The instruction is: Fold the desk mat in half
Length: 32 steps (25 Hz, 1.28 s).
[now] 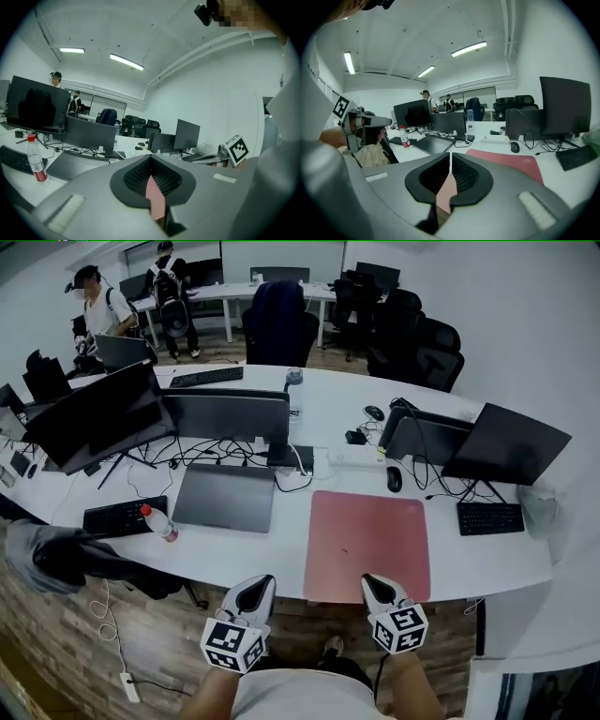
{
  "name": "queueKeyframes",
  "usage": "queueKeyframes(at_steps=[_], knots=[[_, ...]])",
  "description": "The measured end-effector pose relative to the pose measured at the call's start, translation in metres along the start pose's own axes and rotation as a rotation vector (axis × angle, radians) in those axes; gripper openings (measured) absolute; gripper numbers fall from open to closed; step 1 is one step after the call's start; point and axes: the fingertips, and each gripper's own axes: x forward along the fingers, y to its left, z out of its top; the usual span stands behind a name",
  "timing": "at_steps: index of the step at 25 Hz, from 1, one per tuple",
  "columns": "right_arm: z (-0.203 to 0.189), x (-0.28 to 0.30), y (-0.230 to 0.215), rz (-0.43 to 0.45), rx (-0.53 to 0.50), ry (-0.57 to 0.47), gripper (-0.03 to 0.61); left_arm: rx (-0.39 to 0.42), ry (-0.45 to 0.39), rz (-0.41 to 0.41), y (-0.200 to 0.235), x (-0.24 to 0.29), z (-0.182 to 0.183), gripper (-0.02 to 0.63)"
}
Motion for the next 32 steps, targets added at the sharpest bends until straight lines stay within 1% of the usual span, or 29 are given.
queueKeyframes(at_steps=[5,8,9,11,13,16,19,21,26,29,32], knots=[[-0.008,0.022,-0.021,0.104,-0.032,0.05,0.031,-0.024,0.004,0.103,-0.008,0.009,-0.003,0.002],[-0.029,0.043,-0.007,0.191,-0.071,0.146,0.042,-0.036,0.011,0.158,-0.006,0.003,-0.008,0.002],[-0.04,0.051,0.002,0.227,-0.086,0.192,0.06,-0.043,0.013,0.176,-0.003,-0.001,-0.009,0.002],[-0.065,0.065,0.021,0.283,-0.128,0.285,0.119,-0.057,0.015,0.204,0.002,-0.009,-0.013,0.002],[-0.089,0.077,0.038,0.309,-0.196,0.358,0.157,-0.071,0.016,0.227,0.009,-0.018,-0.018,0.002],[-0.119,0.094,0.06,0.326,-0.312,0.433,0.173,-0.087,0.019,0.261,0.022,-0.033,-0.025,0.002],[-0.148,0.106,0.08,0.343,-0.407,0.521,0.173,-0.103,0.031,0.286,0.033,-0.048,-0.032,0.002],[-0.167,0.112,0.086,0.338,-0.482,0.569,0.172,-0.112,0.038,0.296,0.039,-0.055,-0.037,0.002],[-0.204,0.13,0.092,0.275,-0.668,0.645,0.167,-0.122,0.057,0.318,0.059,-0.073,-0.045,0.002],[-0.221,0.137,0.089,0.233,-0.736,0.688,0.167,-0.131,0.069,0.325,0.068,-0.082,-0.051,0.002],[-0.228,0.139,0.089,0.209,-0.789,0.703,0.167,-0.149,0.085,0.322,0.071,-0.088,-0.058,0.002]])
